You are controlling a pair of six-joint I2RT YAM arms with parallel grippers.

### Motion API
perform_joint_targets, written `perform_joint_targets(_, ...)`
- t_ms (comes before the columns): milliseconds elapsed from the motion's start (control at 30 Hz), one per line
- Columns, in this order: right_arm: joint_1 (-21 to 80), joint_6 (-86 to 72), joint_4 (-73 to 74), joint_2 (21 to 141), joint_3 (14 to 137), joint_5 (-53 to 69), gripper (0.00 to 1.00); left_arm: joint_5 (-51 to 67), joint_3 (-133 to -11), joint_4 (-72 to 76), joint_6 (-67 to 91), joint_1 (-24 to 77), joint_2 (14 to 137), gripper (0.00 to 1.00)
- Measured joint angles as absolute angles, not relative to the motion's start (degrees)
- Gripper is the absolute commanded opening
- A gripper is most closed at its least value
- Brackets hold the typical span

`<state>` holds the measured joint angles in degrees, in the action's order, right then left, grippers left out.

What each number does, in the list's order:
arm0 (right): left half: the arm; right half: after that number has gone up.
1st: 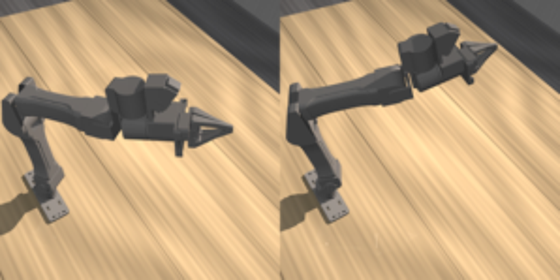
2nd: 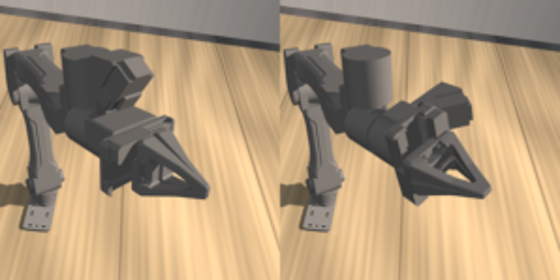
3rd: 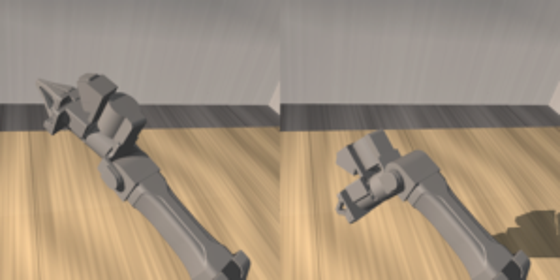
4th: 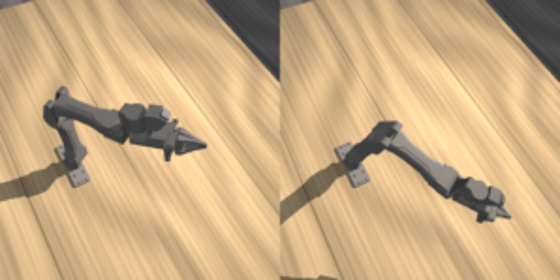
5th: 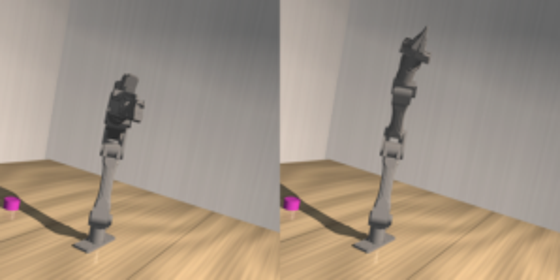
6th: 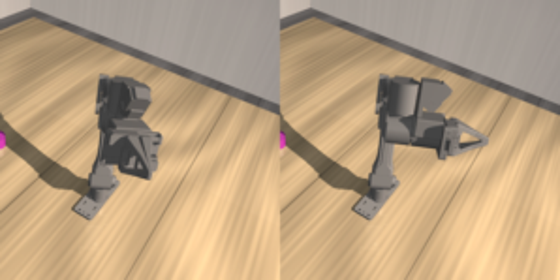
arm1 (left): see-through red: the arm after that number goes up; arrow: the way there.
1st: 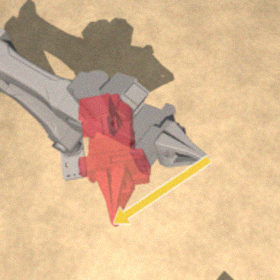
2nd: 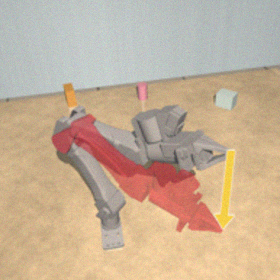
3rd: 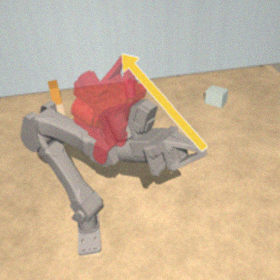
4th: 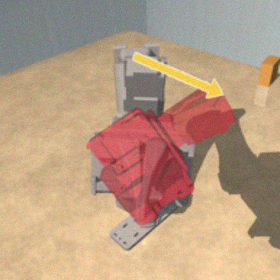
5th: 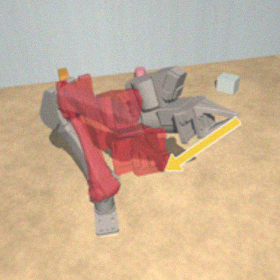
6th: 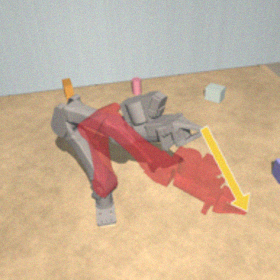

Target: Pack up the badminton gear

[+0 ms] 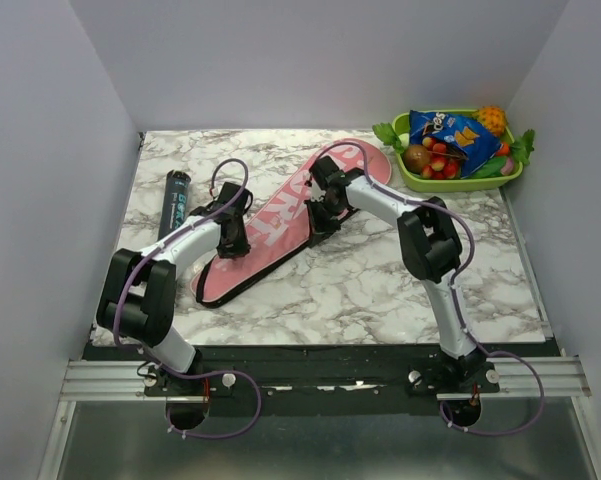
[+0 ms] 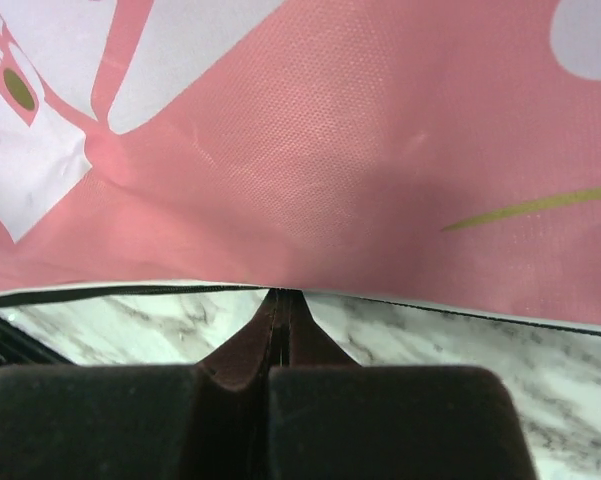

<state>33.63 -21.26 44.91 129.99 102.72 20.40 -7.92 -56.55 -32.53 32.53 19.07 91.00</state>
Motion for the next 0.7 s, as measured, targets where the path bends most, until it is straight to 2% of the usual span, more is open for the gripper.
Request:
perform_joint_targets(133, 33.5, -20.3, 47.7, 134.1, 110.2, 19.5, 0.01, -7.9, -56.5, -30.4, 32.2, 18.6, 91.9, 0.38)
perform_joint_targets(267, 32.6, -20.3, 47.8, 134.4, 110.9, 18.3, 0.01, -7.2, -56.7, -28.3, 31.4, 18.6, 92.6, 0.38)
perform_joint_targets(567, 31.5, -18.2, 43.0, 128.7, 100.4, 21.5, 0.01, -4.0, -59.0, -24.1, 30.4, 18.5, 95.5, 0.36)
perform_joint_targets(700, 34.3, -17.1, 40.8, 127.9, 98.9, 24.1, 0.01, -2.8, -58.3, -22.7, 29.6, 18.1, 95.2, 0.35)
